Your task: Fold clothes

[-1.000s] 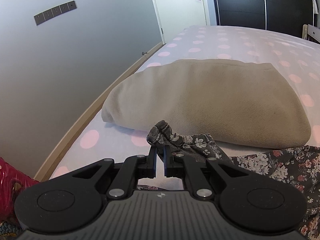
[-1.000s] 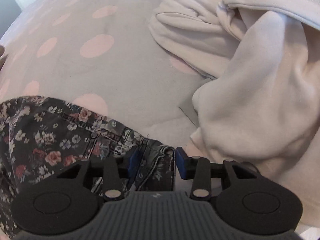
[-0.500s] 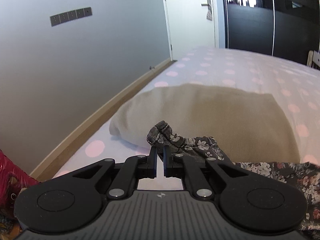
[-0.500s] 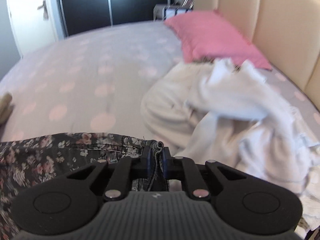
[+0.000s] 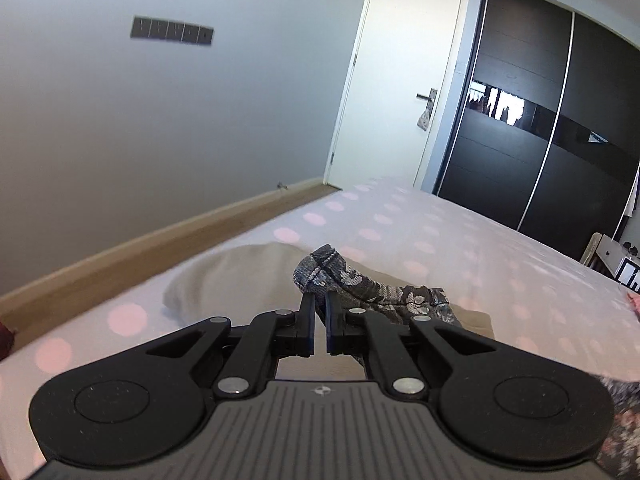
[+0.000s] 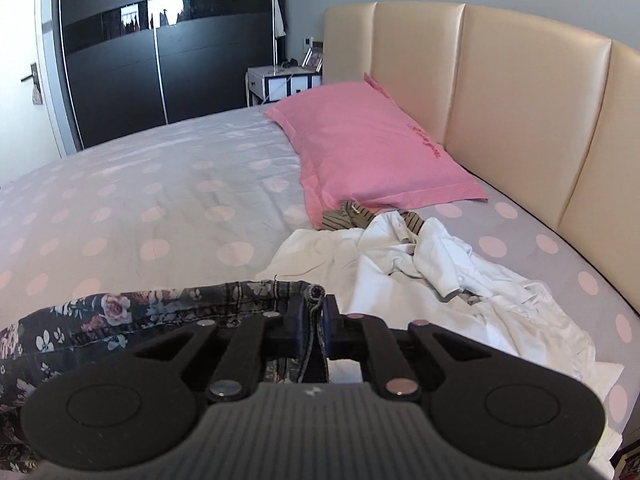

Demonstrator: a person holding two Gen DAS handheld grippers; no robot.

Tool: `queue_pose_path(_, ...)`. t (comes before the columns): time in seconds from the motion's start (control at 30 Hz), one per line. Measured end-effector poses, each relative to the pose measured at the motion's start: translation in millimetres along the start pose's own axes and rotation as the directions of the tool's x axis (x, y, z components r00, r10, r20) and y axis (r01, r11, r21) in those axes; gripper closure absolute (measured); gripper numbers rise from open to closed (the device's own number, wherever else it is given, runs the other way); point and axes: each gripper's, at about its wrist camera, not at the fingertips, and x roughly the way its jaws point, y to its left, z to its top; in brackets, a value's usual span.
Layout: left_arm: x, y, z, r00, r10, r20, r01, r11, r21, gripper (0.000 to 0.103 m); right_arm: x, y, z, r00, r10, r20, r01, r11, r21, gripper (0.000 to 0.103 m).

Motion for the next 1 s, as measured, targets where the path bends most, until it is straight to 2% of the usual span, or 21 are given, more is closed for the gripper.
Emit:
queue_pose_path(0.1,28.1,-12.8,-4.4,0.999,0.021,-0.027,-0.019,0.997,0.074,0.1,26.8,16.1,-5.4,0.999,-0.015,-0.028,0.014,0.999,-0.032,0.093)
queue_pose_path(0.27,82.1,-25.5,-26.9,0.987,0.092,-0.13,-0.068,0.982,0.179,0.1,80.3,39.9,-14.2,0.996,-0.037,-0.075,0.032,0.998,-0.059,0.093)
queue_pose_path(0.33,101.0,-27.1,-36.8,0.978,0.115,-0.171,-0.076,0.973,0.22,0.1,98.7,49.2,-19.0,0.996,-0.044,-0.083,0.037,0.996,-0.083,0.093)
queue_pose_path(0.4,117.1,-25.4,-46.4,0.962,0.138,-0.234,-0.084,0.97,0.227,0.097,114.8,55.0,-23.9,0.993,-0.058,-0.099,0.048,0.994,-0.103,0.093)
queue_pose_path(0.47,125.6,-21.9,-52.1,0.949,0.215,-0.23,-0.152,0.953,0.264,0.094,130.6,60.6,-28.8,0.991,-0.071,-0.115,0.057,0.991,-0.12,0.093)
queue_pose_path(0.5,126.4,-18.3,-52.8,0.948,0.225,-0.225,-0.162,0.95,0.265,0.092,136.4,61.4,-31.0,0.99,-0.069,-0.123,0.054,0.991,-0.119,0.093)
queue_pose_path(0.57,124.4,-9.1,-52.4,0.954,0.204,-0.22,-0.149,0.958,0.244,0.089,144.9,63.7,-34.9,0.99,-0.07,-0.126,0.053,0.99,-0.129,0.093)
queue_pose_path(0.63,119.7,-7.7,-52.3,0.963,0.145,-0.228,-0.082,0.961,0.263,0.086,151.1,65.7,-38.0,0.989,-0.077,-0.127,0.059,0.988,-0.142,0.093)
queue_pose_path(0.7,111.7,-16.2,-56.2,0.972,0.099,-0.212,-0.021,0.939,0.342,0.083,155.3,64.0,-40.2,0.988,-0.074,-0.134,0.056,0.989,-0.134,0.093)
queue_pose_path(0.77,105.5,-24.6,-60.8,0.973,0.05,-0.223,0.043,0.918,0.394,0.073,157.0,62.1,-42.2,0.988,-0.07,-0.137,0.052,0.991,-0.126,0.093)
queue_pose_path(0.83,97.4,-32.2,-65.3,0.971,0.007,-0.239,0.101,0.895,0.435,0.071,156.7,60.6,-44.3,0.988,-0.065,-0.139,0.049,0.992,-0.118,0.092)
queue_pose_path(0.93,81.4,-46.8,-79.5,0.962,-0.043,-0.271,0.188,0.823,0.536,0.068,156.2,58.8,-46.7,0.988,-0.06,-0.141,0.044,0.993,-0.114,0.092)
queue_pose_path(1.0,74.2,-55.9,-96.2,0.947,-0.066,-0.315,0.254,0.754,0.606,0.064,156.7,56.9,-46.8,0.988,-0.058,-0.143,0.043,0.994,-0.104,0.092)
